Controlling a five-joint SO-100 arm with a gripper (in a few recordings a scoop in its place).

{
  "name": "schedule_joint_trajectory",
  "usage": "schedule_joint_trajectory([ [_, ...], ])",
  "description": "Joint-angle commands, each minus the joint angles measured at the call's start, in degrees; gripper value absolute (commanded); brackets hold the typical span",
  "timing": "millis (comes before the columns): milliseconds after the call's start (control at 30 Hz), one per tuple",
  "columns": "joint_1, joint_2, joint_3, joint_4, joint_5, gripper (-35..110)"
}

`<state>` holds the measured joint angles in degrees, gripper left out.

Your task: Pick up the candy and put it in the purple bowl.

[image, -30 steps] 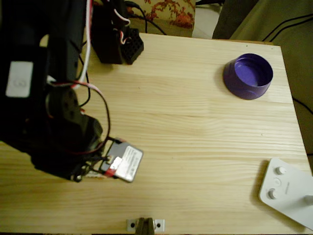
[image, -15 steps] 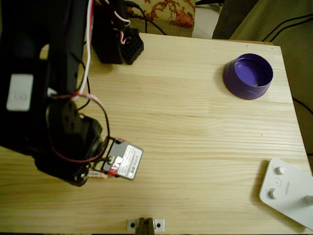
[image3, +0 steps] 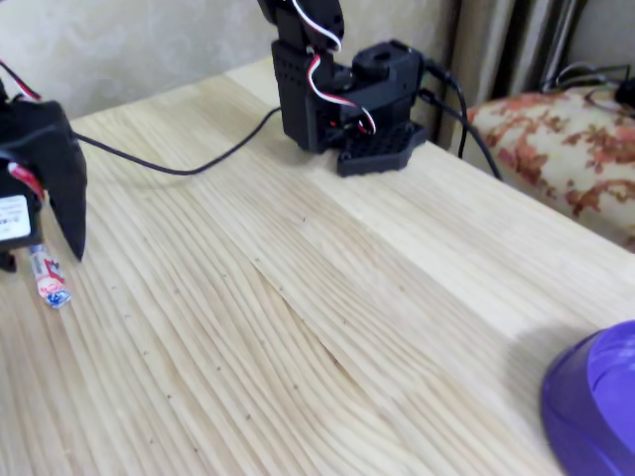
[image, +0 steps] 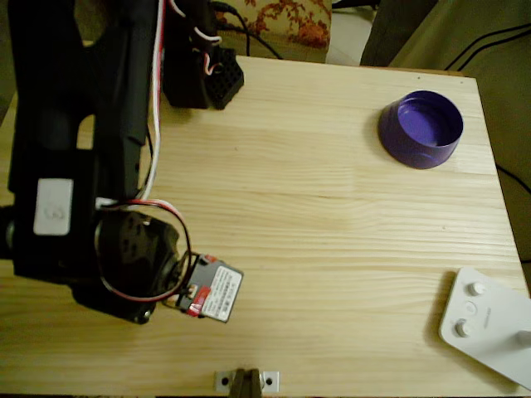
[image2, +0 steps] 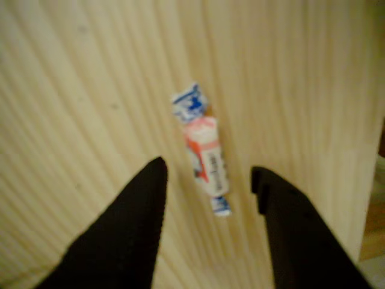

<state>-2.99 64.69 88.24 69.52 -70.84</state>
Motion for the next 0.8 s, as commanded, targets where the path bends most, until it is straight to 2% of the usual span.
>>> schedule_joint_trajectory([
  [0,-0.3,1.4,-5.5,-0.1,-0.3,30],
  [767,-0.9,-1.2,-1.7,-2.0,2.1,29],
])
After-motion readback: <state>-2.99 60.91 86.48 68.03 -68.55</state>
